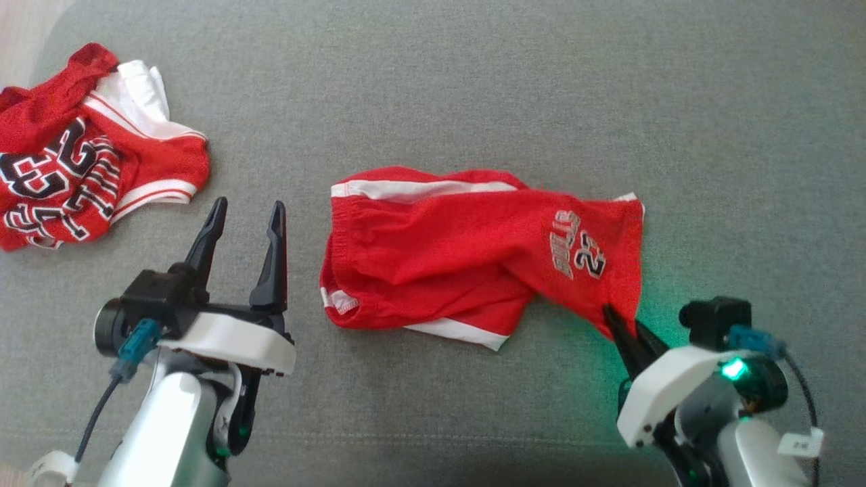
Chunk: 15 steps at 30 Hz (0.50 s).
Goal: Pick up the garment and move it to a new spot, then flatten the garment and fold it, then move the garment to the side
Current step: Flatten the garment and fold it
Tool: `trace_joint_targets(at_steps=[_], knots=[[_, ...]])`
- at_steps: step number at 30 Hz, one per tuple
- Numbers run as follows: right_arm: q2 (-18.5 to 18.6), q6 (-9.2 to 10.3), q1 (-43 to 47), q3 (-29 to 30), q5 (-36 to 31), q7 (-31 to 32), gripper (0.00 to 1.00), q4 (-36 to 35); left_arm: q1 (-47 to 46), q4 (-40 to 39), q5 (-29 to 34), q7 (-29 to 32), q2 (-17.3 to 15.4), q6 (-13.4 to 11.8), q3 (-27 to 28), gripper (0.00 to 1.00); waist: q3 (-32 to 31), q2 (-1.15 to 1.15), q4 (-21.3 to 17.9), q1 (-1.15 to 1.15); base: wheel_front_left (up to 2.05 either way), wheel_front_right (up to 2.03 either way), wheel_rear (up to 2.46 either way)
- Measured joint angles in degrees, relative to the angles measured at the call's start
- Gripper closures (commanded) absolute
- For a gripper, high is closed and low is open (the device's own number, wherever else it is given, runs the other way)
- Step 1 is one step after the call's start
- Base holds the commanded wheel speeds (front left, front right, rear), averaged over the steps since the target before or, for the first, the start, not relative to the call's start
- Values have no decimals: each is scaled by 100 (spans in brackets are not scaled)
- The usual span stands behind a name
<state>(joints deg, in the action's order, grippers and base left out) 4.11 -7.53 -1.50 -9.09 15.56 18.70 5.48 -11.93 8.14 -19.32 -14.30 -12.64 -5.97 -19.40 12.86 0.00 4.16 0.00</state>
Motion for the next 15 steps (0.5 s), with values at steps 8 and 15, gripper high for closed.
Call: trace_joint_targets(at_steps=[8, 15], knots=[[-115, 0, 353, 43, -300, -152, 0, 115, 99, 49, -2, 0, -11, -7, -11, 0, -124, 0, -28, 0, 0, 0, 0], [-134, 0, 339, 263, -48, -780, 0, -46, 372, 34, -46, 22, -74, -69, 4, 0, -292, 0, -79, 0, 0, 0, 0]])
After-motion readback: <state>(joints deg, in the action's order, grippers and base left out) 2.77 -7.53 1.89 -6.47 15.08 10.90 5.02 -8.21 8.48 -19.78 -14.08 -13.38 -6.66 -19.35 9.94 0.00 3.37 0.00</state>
